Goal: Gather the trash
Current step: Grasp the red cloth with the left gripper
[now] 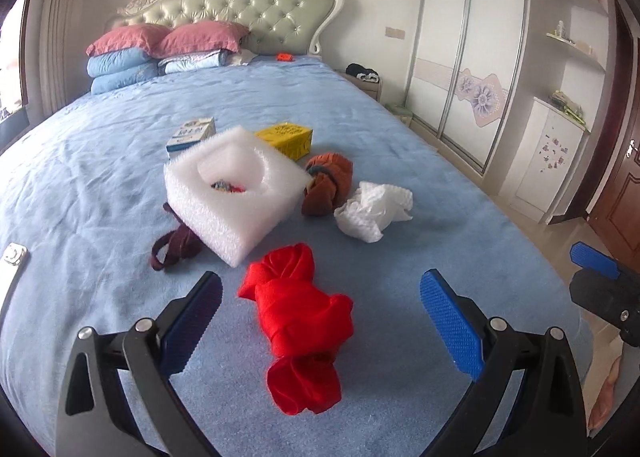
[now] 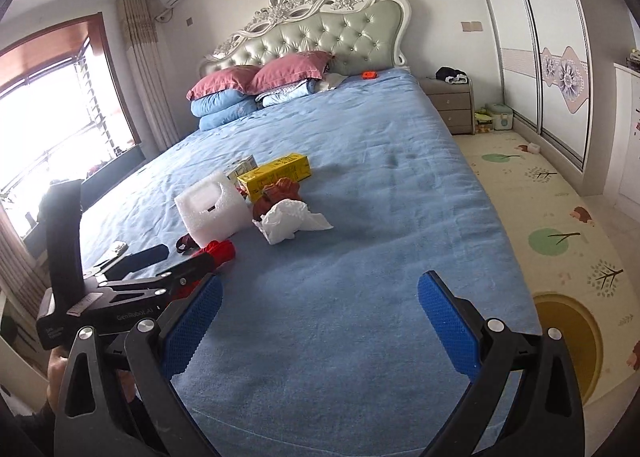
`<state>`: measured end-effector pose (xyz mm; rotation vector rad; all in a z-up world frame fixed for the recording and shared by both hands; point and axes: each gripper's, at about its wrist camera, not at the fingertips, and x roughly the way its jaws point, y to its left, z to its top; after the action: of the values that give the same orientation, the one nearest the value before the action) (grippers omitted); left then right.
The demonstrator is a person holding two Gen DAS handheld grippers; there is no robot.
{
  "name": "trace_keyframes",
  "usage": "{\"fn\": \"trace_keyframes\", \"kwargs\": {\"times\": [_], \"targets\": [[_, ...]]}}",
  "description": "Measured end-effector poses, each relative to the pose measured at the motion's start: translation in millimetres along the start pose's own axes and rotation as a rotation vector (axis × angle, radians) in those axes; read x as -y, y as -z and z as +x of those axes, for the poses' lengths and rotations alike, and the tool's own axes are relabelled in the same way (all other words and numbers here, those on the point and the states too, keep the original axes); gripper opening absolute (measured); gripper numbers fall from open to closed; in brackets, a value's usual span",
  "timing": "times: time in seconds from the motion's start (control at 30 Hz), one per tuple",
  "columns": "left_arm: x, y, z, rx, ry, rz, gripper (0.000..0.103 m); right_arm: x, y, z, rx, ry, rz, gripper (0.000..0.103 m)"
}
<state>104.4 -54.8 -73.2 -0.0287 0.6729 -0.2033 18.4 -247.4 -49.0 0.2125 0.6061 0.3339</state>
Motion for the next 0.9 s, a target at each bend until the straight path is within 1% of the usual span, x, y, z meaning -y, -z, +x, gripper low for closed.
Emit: {"fn": "trace_keyframes", "kwargs": {"times": [0.1, 0.17, 0.2, 0.23, 0.27, 0.3, 0.37, 0.43, 0.57, 0.8, 0.9], "targets": [[-4, 6, 6, 0.0, -0.014, -0.01, 0.099, -7, 1, 5, -0.013, 0.003, -0.022, 0.095], [-5, 9, 15, -0.026, -0.016, -0.007, 0.099, -10, 1, 9, -0.023, 0.012, -0.042, 0.095], [-7, 10, 21, -0.049, -0.008, -0.011, 0.093, -12, 0, 10, -0.026, 0.013, -0.049, 0.095], [-9, 10, 28, -0.077, 0.01, -0.023, 0.066, -13, 0, 12, -0.028, 0.013, -0.053, 0.095], [-12, 11, 36, -0.116, 0.025, -0.039, 0.05, -15, -1, 14, -0.03, 0.012, -0.056, 0.095], [-17, 13, 42, -0.14, 0.026, -0.064, 0.044, -16, -2, 17, -0.031, 0.012, -0.058, 0.095], [-23, 14, 38, -0.122, 0.055, -0.09, 0.043, -19, -4, 22, -0.032, 0.012, -0.062, 0.095], [-27, 17, 33, -0.106, 0.068, -0.098, 0.041, -22, -6, 30, -0.033, 0.013, -0.062, 0.095], [-39, 23, 19, -0.084, 0.093, -0.125, 0.041, -30, -14, 51, -0.051, -0.008, -0.057, 0.095], [-65, 12, -17, 0.02, 0.087, -0.148, 0.041, -45, -29, 96, -0.118, 0.011, -0.084, 0.095], [-75, 4, -21, 0.042, 0.078, -0.158, 0.041, -50, -33, 116, -0.164, 0.042, -0.095, 0.095]]}}
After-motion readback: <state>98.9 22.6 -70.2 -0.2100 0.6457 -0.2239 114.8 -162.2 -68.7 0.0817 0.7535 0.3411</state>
